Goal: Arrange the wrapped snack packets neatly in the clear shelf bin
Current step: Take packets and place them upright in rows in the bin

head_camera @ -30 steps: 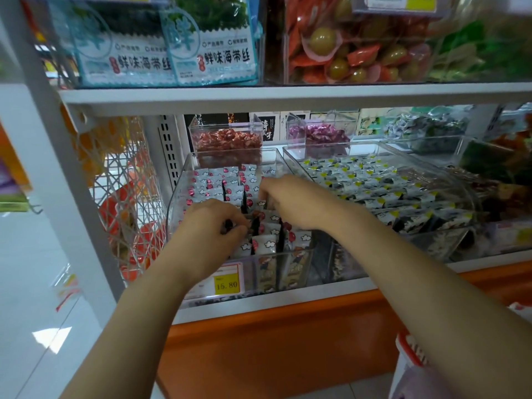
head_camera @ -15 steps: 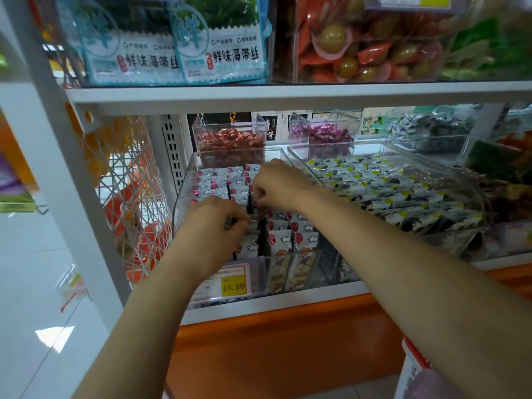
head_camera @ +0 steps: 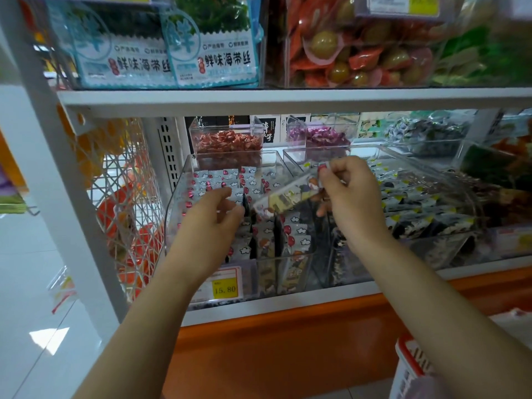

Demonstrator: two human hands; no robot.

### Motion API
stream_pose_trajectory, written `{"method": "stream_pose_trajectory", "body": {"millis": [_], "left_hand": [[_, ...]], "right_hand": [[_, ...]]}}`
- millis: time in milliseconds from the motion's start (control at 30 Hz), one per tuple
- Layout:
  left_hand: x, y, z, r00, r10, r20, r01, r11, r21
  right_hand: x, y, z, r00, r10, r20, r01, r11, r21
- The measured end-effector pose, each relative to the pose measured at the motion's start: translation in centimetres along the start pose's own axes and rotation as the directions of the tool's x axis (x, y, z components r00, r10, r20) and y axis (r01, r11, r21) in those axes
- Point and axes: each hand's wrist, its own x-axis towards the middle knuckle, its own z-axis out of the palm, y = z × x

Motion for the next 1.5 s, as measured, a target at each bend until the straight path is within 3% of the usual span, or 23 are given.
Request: {"method": "stream_pose_trajectory", "body": {"millis": [167, 333, 600, 733, 833, 867, 933, 1033, 1167, 1267, 1367, 1500], "left_hand": [[-0.6, 0.8, 0.3, 0.995, -0.072, 0.062, 0.084, 0.968, -0.235], [-0.6, 0.8, 0.3, 0.979, -0.193, 0.065, 0.203, 0.893, -0.402], [-0.6, 1.3, 0.0, 0.953, -0.262, 0.153, 0.287, 0.618, -0.732], [-0.6, 1.7, -0.1, 0.94, -0.297, 0.17, 0.306, 0.505, -0.807], [-0.5, 1.9, -0.2, 0.928, -0.315, 0.199, 0.319, 0.392, -0.863], [-0.4, 2.0, -0.2, 0.926, -0.317, 0.206, 0.32, 0.367, -0.873], [-0.5, 1.9, -0.2, 0.924, -0.323, 0.203, 0.319, 0.365, -0.875], [-0.5, 1.4, -0.3, 0.93, -0.319, 0.183, 0.321, 0.46, -0.828], [-0.6, 1.2, -0.6, 0.943, -0.267, 0.2, 0.32, 0.554, -0.769], [-0.7, 1.3, -0.6, 0.951, -0.22, 0.218, 0.308, 0.611, -0.729], [-0.8, 1.2, -0.6, 0.956, -0.178, 0.234, 0.293, 0.642, -0.708], [-0.8, 1.3, -0.3, 0.964, -0.127, 0.232, 0.255, 0.683, -0.684]], "right_hand": [[-1.4, 0.1, -0.4, 0.982, 0.16, 0.105, -0.181, 0.953, 0.244], [-1.6, -0.1, -1.0, 0.925, 0.287, 0.248, -0.374, 0.805, 0.46], [-1.5, 0.0, -1.2, 0.789, 0.448, 0.421, -0.614, 0.6, 0.512], [-1.3, -0.3, -1.1, 0.707, 0.492, 0.508, -0.704, 0.426, 0.568], [-1.4, -0.6, -0.9, 0.689, 0.481, 0.542, -0.713, 0.315, 0.627], [-1.5, -0.6, -0.8, 0.702, 0.47, 0.535, -0.701, 0.323, 0.636], [-1.6, -0.4, -0.6, 0.765, 0.434, 0.476, -0.641, 0.438, 0.631], [-1.7, -0.1, -0.4, 0.886, 0.3, 0.354, -0.459, 0.683, 0.568], [-1.8, 0.4, -0.4, 0.945, 0.115, 0.305, -0.253, 0.848, 0.465], [-1.8, 0.6, -0.5, 0.954, 0.095, 0.284, -0.207, 0.894, 0.398], [-1.8, 0.4, -0.6, 0.942, 0.125, 0.311, -0.261, 0.855, 0.448], [-1.9, 0.6, -0.5, 0.952, 0.135, 0.274, -0.228, 0.911, 0.343]]}}
